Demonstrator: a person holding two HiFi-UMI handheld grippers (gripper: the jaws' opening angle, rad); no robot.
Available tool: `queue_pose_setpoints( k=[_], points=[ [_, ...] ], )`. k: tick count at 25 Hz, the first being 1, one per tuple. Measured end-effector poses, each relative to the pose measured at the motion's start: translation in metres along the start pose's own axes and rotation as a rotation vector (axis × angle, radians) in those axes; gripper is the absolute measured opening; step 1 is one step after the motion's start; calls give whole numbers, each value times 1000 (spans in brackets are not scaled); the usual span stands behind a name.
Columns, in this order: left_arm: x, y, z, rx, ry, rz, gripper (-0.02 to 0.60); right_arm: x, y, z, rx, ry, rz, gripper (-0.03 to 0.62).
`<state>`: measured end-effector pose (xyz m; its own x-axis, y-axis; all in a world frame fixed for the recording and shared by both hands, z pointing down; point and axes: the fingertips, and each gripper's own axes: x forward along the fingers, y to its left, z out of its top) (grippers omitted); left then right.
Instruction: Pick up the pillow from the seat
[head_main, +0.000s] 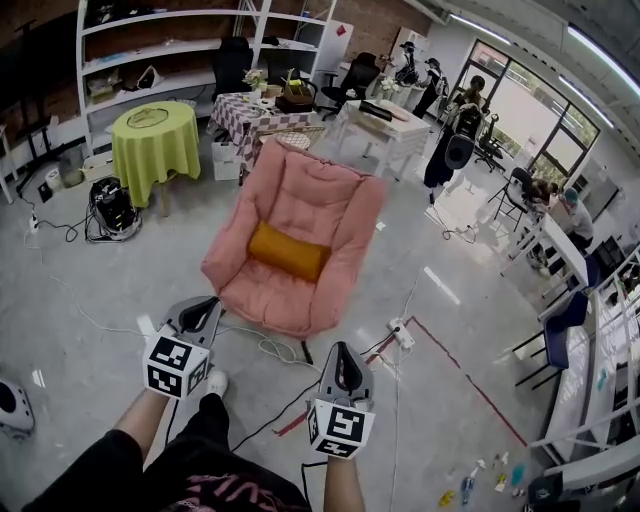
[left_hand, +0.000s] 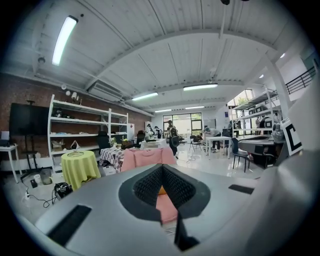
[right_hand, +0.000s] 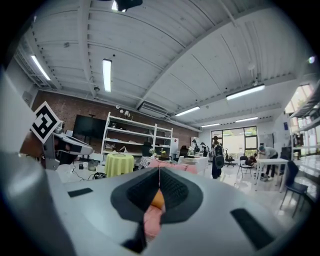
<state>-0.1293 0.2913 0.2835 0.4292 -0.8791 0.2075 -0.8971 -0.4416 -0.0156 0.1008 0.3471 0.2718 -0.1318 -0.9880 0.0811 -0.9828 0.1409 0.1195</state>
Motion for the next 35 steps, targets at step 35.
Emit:
queue_pose_setpoints(
  k=[35],
  points=[
    [177, 132, -22, -67, 113, -56, 9, 213, 20, -26, 12, 134, -42, 20]
  ],
)
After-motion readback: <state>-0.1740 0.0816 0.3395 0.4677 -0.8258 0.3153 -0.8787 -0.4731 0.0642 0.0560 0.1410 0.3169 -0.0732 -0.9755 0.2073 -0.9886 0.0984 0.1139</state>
